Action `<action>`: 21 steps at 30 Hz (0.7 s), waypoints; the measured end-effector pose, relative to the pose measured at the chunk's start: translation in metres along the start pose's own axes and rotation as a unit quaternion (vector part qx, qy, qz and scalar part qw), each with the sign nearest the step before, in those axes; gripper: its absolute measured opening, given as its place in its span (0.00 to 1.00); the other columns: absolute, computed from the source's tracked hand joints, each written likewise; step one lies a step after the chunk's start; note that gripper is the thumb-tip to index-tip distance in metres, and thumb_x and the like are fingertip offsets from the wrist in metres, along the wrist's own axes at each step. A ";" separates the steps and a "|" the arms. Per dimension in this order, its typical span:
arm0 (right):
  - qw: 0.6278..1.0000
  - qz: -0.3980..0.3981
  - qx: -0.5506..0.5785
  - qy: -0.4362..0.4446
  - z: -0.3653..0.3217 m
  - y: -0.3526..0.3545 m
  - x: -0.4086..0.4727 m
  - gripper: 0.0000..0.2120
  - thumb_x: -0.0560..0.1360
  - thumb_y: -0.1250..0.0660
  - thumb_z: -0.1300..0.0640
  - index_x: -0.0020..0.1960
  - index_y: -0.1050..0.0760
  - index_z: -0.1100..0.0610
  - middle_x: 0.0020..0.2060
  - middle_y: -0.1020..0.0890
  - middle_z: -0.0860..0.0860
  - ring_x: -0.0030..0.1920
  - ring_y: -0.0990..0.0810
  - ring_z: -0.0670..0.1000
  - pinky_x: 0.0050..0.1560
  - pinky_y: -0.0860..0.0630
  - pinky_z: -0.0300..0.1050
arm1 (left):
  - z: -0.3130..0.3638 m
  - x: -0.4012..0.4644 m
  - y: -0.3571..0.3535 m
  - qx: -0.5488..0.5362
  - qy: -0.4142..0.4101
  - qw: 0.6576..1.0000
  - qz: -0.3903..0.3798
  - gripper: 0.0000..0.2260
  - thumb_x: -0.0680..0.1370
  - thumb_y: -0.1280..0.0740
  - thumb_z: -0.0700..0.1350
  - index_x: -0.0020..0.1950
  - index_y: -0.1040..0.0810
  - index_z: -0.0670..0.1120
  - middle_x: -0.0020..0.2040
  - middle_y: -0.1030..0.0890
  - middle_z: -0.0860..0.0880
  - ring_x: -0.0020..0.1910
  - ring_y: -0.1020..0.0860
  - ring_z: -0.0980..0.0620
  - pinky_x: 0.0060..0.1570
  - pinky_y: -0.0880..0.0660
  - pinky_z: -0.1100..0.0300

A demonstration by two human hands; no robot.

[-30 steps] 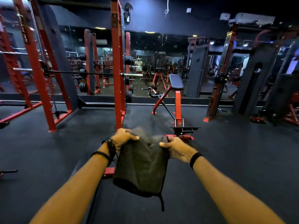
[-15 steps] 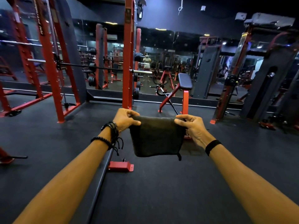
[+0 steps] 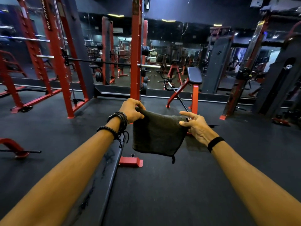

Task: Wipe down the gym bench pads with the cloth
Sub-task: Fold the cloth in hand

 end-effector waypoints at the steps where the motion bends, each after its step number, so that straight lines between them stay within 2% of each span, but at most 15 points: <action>1: 1.000 -0.005 0.000 -0.003 0.002 -0.003 0.002 0.22 0.72 0.32 0.76 0.63 0.22 0.60 0.54 0.20 0.55 0.52 0.20 0.54 0.50 0.19 0.46 | -0.003 0.000 0.001 0.002 0.001 1.000 0.002 0.10 0.71 0.27 0.33 0.46 0.18 0.46 0.50 0.19 0.48 0.53 0.23 0.52 0.38 0.30 0.69; 4: 1.000 -0.006 0.022 -0.004 0.007 -0.011 0.014 0.20 0.70 0.32 0.77 0.59 0.21 0.63 0.50 0.19 0.56 0.48 0.19 0.53 0.45 0.18 0.44 | -0.017 0.005 0.004 0.002 0.011 1.000 0.021 0.10 0.70 0.26 0.33 0.47 0.16 0.46 0.48 0.18 0.48 0.51 0.21 0.52 0.41 0.27 0.68; 7: 0.999 -0.018 0.034 0.004 0.012 -0.018 0.037 0.17 0.69 0.30 0.76 0.54 0.20 0.63 0.47 0.18 0.56 0.46 0.17 0.53 0.41 0.17 0.43 | -0.033 0.013 0.010 0.002 0.013 0.999 0.041 0.09 0.69 0.24 0.35 0.47 0.15 0.46 0.47 0.16 0.48 0.49 0.19 0.51 0.47 0.23 0.61; 10: 0.998 -0.047 0.033 0.005 0.020 -0.024 0.066 0.15 0.67 0.28 0.74 0.50 0.19 0.61 0.47 0.17 0.57 0.47 0.17 0.55 0.40 0.18 0.42 | -0.053 0.021 0.011 -0.004 0.030 0.999 0.043 0.07 0.71 0.25 0.38 0.48 0.15 0.45 0.47 0.15 0.46 0.49 0.18 0.50 0.49 0.20 0.57; 13: 0.996 -0.079 0.032 0.010 0.024 -0.033 0.094 0.14 0.67 0.26 0.72 0.50 0.19 0.61 0.47 0.17 0.57 0.49 0.17 0.57 0.41 0.18 0.43 | -0.067 0.029 0.015 -0.030 0.039 0.998 0.032 0.07 0.74 0.27 0.38 0.49 0.16 0.48 0.48 0.16 0.47 0.50 0.18 0.50 0.50 0.20 0.59; 17: 0.991 -0.126 0.038 0.026 0.012 -0.046 0.142 0.16 0.63 0.24 0.69 0.50 0.18 0.61 0.47 0.16 0.58 0.49 0.16 0.56 0.43 0.18 0.44 | -0.071 0.052 0.023 -0.062 0.057 0.995 0.055 0.11 0.76 0.30 0.37 0.58 0.18 0.45 0.44 0.19 0.54 0.44 0.22 0.60 0.36 0.25 0.73; 19: 0.988 -0.144 0.043 0.033 0.007 -0.051 0.161 0.16 0.62 0.24 0.68 0.49 0.18 0.61 0.48 0.17 0.59 0.49 0.16 0.57 0.44 0.17 0.45 | -0.072 0.065 0.026 -0.074 0.057 0.993 0.069 0.12 0.77 0.31 0.37 0.59 0.19 0.46 0.44 0.20 0.55 0.43 0.22 0.60 0.34 0.25 0.73; 21: 0.986 -0.162 0.037 0.029 0.007 -0.056 0.179 0.14 0.65 0.25 0.69 0.50 0.18 0.61 0.50 0.17 0.59 0.51 0.17 0.57 0.46 0.17 0.46 | -0.081 0.075 0.028 -0.086 0.069 0.990 0.086 0.11 0.77 0.31 0.38 0.57 0.19 0.49 0.46 0.19 0.55 0.45 0.21 0.58 0.36 0.23 0.70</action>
Point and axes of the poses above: each hand's wrist, its own x-axis towards the middle knuckle, its own y-axis out of the back of the hand, z = x × y, the point moved 8 cm from there along x, towards the middle knuckle
